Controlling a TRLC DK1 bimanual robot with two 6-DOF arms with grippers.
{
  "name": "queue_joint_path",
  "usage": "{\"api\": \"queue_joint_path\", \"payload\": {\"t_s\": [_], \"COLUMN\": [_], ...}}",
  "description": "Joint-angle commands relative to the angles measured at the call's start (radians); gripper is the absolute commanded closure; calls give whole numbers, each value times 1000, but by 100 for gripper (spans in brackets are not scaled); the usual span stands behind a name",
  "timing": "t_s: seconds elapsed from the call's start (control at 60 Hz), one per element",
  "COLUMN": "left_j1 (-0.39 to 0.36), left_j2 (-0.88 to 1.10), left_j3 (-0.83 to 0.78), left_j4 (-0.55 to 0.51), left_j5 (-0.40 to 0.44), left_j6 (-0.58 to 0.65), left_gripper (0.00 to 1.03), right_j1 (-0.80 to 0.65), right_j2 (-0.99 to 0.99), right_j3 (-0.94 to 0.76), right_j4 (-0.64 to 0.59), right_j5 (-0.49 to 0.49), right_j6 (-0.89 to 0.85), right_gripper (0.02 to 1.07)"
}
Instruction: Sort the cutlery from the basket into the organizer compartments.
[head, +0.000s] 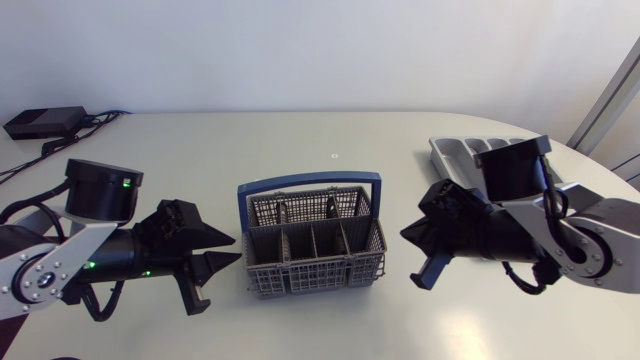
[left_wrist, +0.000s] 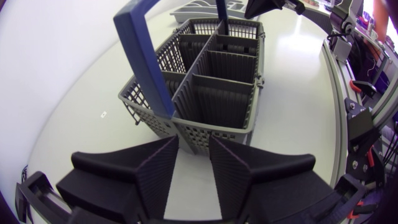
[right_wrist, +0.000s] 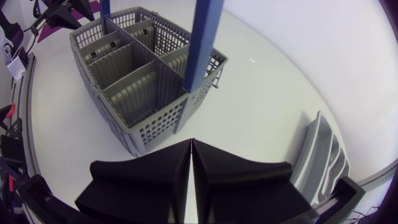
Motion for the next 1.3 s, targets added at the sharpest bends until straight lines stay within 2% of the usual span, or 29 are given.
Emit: {"api": "queue_joint_path", "payload": {"t_s": [0.0, 0.2, 0.65, 1.283], "left_j1": [-10, -26, -35, -24], "left_j2": [47, 128, 260, 309], "left_j3": [18, 71, 147, 190], "left_j4": [22, 60, 103, 111], "left_j5": [1, 1, 1, -5], "left_j6": [-20, -21, -21, -27], "left_gripper": [70, 70, 70, 70], "right_j1": [42, 112, 135, 143], "right_j2": [30, 71, 185, 215], "right_j3": [27, 49, 98, 122], "right_j4": [9, 21, 86, 104], "right_j5": [14, 37, 48, 84], "right_j6": [49, 82, 116, 122], "right_gripper": [102, 102, 102, 102]}}
